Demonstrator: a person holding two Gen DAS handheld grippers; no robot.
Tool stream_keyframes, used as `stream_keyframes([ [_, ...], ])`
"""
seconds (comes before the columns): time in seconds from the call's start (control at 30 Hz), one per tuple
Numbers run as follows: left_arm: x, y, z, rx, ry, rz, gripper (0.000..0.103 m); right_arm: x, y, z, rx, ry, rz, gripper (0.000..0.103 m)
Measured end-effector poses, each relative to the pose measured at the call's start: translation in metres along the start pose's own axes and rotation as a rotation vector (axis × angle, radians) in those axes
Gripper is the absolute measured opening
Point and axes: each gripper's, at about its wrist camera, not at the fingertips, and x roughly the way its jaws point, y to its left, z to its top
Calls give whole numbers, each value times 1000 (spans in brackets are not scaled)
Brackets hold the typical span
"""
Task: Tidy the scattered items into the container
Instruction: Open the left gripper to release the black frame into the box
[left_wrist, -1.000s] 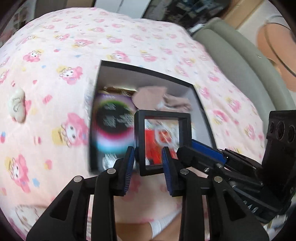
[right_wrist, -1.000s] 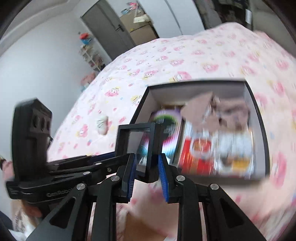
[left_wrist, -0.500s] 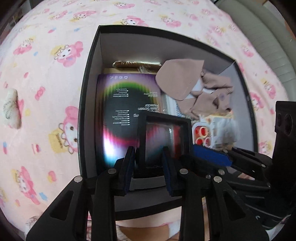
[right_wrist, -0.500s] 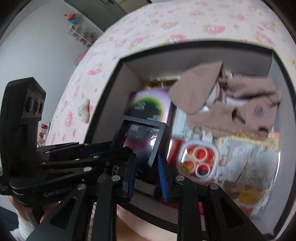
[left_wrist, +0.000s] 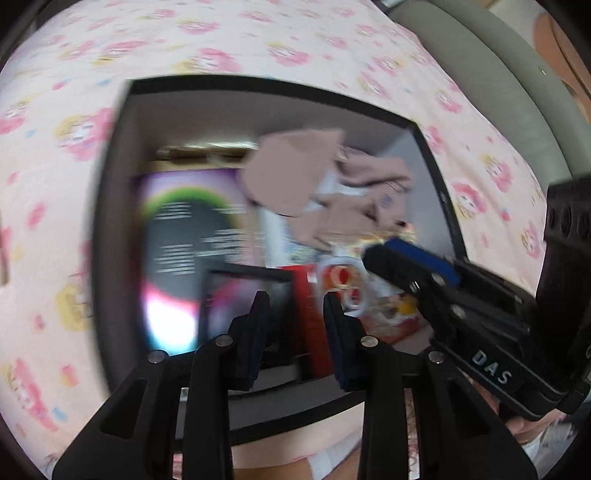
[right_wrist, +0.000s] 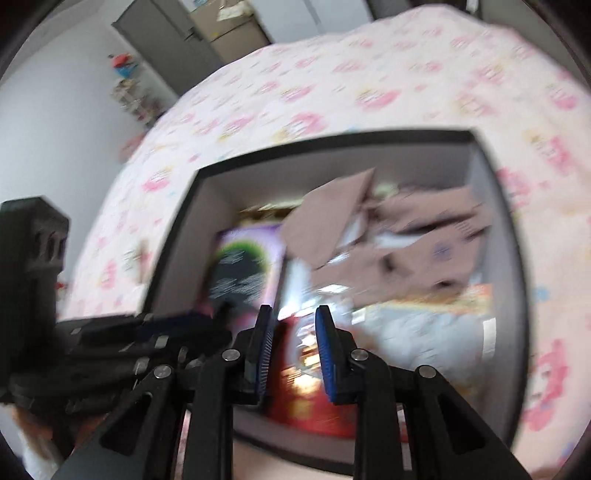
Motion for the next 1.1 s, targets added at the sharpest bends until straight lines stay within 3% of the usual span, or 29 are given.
stream_keyframes([
  [0.1,16,-5,5,-13,24,1,27,-2,-8,2,5,-12,-66,21],
  [0.2,29,2,7,-69,66,111,27,1,-18,5,24,-2,-74,21],
  [0.27,26,7,6,-87,58,136,27,5,-18,5,27,10,-71,21],
  [0.37,17,15,5,-103,33,244,27,7,-9,3,-3,17,-61,21],
  [0.5,0,29,7,-164,-16,105,28,18,5,2,-29,43,-40,21],
  [0.63,-2,33,21,-158,-78,157,28,31,16,-4,-50,93,-35,21],
  [0.73,11,32,28,-133,-57,170,28,42,28,-8,-82,133,-25,21],
  [0.97,23,30,33,-122,-11,318,29,58,54,-23,-193,204,13,22],
  [1.1,15,33,34,-130,-20,265,29,58,55,-25,-195,224,28,22],
])
